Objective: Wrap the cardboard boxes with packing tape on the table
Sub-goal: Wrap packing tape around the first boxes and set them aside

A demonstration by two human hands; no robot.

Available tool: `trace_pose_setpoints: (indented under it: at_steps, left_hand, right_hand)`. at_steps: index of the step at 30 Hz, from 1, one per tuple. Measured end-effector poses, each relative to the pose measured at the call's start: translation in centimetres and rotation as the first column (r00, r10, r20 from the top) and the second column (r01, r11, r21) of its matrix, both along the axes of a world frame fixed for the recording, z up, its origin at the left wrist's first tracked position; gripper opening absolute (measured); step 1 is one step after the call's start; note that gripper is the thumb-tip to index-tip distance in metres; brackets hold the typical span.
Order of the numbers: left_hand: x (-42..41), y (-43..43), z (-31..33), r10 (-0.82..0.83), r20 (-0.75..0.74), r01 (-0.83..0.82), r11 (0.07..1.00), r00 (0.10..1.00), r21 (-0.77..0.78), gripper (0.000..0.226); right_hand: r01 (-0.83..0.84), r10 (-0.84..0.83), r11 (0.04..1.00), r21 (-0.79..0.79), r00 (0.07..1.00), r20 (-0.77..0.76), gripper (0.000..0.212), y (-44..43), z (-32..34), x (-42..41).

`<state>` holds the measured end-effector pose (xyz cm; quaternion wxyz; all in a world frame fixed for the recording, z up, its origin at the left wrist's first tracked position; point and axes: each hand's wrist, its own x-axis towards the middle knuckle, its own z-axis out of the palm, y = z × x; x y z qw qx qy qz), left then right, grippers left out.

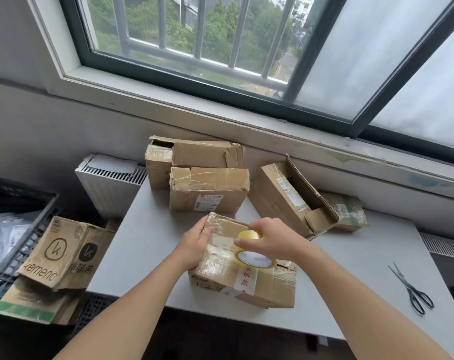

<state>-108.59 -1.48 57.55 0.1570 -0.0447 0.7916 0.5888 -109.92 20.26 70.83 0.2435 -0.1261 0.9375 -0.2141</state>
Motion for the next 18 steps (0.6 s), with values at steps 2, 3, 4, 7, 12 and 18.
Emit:
trace_pose_setpoints:
  at_steps: [2, 3, 4, 7, 12, 18]
  left_hand:
    - [-0.1, -0.2, 0.2, -0.002, -0.005, 0.002, 1.000, 1.000, -0.023, 0.036]
    - [-0.1, -0.2, 0.1, -0.003, -0.005, 0.003, 0.999, 1.000, -0.041, 0.039]
    - [-0.1, -0.2, 0.2, -0.005, -0.008, 0.005, 0.999, 1.000, -0.052, 0.042]
    - [-0.2, -0.5, 0.4, 0.007, -0.007, -0.007, 0.998, 1.000, -0.068, 0.044]
    - [-0.3, -0.8, 0.4, 0.017, -0.028, -0.020, 0.994, 0.999, -0.109, 0.048]
    - [-0.3, -0.2, 0.2, -0.055, -0.131, 0.041, 0.993, 0.990, -0.109, 0.055]
  right_hand:
    - [-0.020, 0.022, 0.997, 0.081, 1.000, -0.021, 0.055, 0.8, 0.6, -0.2]
    - [-0.023, 0.024, 0.995, 0.100, 1.000, -0.015, 0.056, 1.4, 0.8, -0.2]
    - [-0.024, 0.025, 0.993, 0.116, 1.000, -0.005, 0.056, 2.2, 1.1, -0.2]
    - [-0.004, 0.010, 0.989, 0.146, 0.999, -0.038, 0.067, 4.9, 1.5, -0.3]
    - [0.036, -0.010, 0.969, 0.245, 0.994, -0.107, 0.064, 10.4, 2.5, 0.2]
    - [0.118, -0.103, 0.971, 0.206, 0.991, -0.086, 0.055, 14.3, -1.8, 2.5]
